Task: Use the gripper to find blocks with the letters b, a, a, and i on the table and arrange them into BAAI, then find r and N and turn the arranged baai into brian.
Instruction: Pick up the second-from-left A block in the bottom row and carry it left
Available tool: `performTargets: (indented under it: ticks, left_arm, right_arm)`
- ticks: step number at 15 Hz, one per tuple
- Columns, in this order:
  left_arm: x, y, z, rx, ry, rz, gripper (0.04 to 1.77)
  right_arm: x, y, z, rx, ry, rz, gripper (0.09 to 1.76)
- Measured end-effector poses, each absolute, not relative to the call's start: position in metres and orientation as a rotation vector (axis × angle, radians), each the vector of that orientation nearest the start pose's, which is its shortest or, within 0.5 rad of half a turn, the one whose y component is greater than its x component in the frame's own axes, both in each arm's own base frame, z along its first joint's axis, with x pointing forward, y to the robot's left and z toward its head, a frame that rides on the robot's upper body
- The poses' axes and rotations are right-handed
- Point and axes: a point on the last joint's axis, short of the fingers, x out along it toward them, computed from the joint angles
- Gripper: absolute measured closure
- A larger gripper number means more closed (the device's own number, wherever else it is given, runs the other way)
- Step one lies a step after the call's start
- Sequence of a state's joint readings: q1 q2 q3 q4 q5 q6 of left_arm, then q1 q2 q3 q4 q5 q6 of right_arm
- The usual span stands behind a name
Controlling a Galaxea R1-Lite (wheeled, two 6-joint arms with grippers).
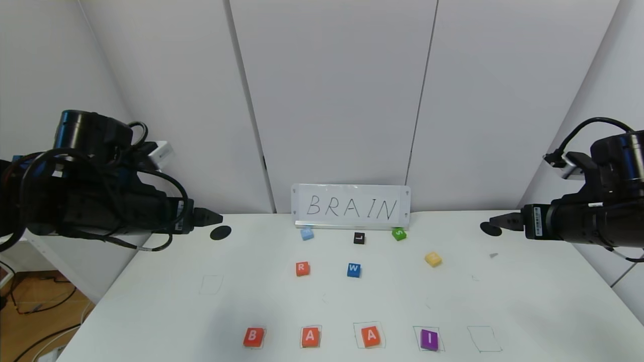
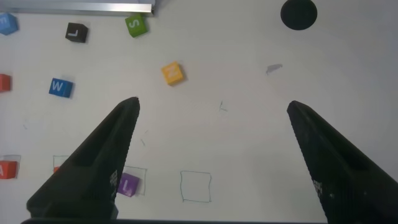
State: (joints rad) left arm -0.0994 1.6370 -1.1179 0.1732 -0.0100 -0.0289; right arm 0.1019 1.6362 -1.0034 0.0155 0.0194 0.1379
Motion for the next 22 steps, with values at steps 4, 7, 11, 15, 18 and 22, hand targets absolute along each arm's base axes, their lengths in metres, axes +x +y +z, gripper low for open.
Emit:
performTargets:
  ticks: [4, 7, 11, 15, 18, 22]
  left_arm:
    - [0.277, -0.052, 0.206, 0.012, 0.722, -0.165, 0.09]
    - [0.268, -0.068, 0.205, 0.001, 0.736, -0.204, 0.09]
    - [0.249, -0.098, 0.195, 0.013, 0.780, -0.251, 0.09]
    - [0.229, -0.136, 0.181, -0.001, 0.834, -0.301, 0.09]
    - [0.224, -0.161, 0.164, -0.008, 0.892, -0.314, 0.09]
    - [0.227, -0.191, 0.133, 0.059, 0.938, -0.258, 0.09]
  right_arm:
    - [0.285, 0.030, 0.195, 0.106, 0.654, 0.073, 0.14]
    - [0.284, 0.030, 0.197, 0.108, 0.648, 0.073, 0.14]
    - [0.282, 0.029, 0.199, 0.109, 0.643, 0.075, 0.14]
    - [0.279, 0.030, 0.201, 0.109, 0.637, 0.076, 0.14]
    - [0.277, 0.030, 0.202, 0.109, 0.633, 0.078, 0.14]
    - [0.277, 0.029, 0.203, 0.109, 0.628, 0.078, 0.14]
